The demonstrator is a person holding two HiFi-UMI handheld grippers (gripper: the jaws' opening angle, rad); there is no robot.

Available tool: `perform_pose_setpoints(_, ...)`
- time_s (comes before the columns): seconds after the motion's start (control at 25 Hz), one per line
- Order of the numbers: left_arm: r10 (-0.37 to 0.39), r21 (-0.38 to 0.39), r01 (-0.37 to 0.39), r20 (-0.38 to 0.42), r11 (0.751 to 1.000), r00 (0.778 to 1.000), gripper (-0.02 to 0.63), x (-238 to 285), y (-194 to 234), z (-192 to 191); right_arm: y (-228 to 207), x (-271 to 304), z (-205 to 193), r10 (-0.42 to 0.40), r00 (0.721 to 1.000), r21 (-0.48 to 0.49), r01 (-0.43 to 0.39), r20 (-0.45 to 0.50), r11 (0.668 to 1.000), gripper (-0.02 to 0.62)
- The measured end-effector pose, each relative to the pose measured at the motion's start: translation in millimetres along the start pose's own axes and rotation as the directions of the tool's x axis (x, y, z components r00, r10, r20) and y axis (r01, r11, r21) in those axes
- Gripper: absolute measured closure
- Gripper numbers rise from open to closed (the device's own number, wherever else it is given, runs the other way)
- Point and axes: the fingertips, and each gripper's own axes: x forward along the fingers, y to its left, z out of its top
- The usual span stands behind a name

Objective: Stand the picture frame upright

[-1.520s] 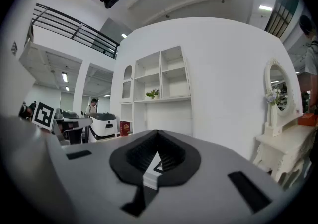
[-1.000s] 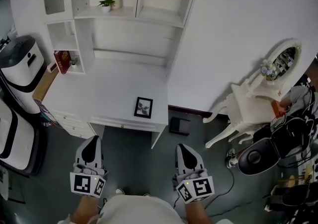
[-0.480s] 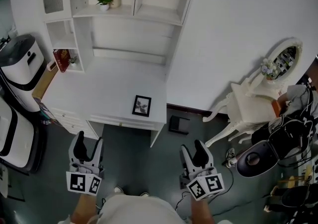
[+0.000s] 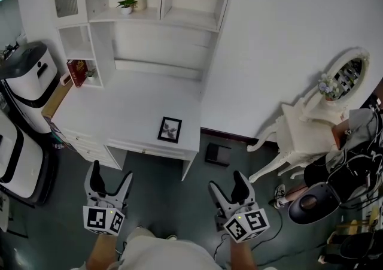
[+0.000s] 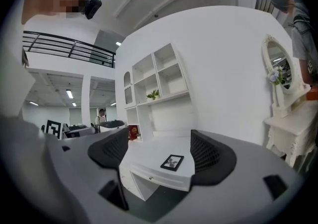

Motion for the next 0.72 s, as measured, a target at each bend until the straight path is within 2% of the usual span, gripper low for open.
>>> perform_pose_setpoints(0.24, 0.012, -0.001, -0.012, -0.044, 1.0, 0.999, 0.15, 5, -9, -19, -11, 14, -18, 0.03, 0.999, 0.03, -0.029, -0.039, 0.999, 0.207)
perform_pose_setpoints(0.44, 0.015, -0.01, -0.016, -0.077, 1.0, 0.997, 0.152, 34, 6, -37, -17, 52, -28, 0.037, 0.996, 0.045, -0.034, -0.083, 0.998, 0.207)
perform_pose_setpoints(0.6, -0.024, -0.036, 0.02, -0.113, 0.999, 0.993, 0.152, 77, 20, -69, -23, 93, -45, 0.019, 0.993, 0.059, -0.012, -0.117, 0.998, 0.209)
perform_pose_setpoints(0.72, -0.088, -0.041, 0.082, -0.157, 0.996, 0.984, 0.152, 127, 32, -100, -33, 135, -53, -0.01, 0.99, 0.06, 0.018, -0.143, 0.998, 0.209)
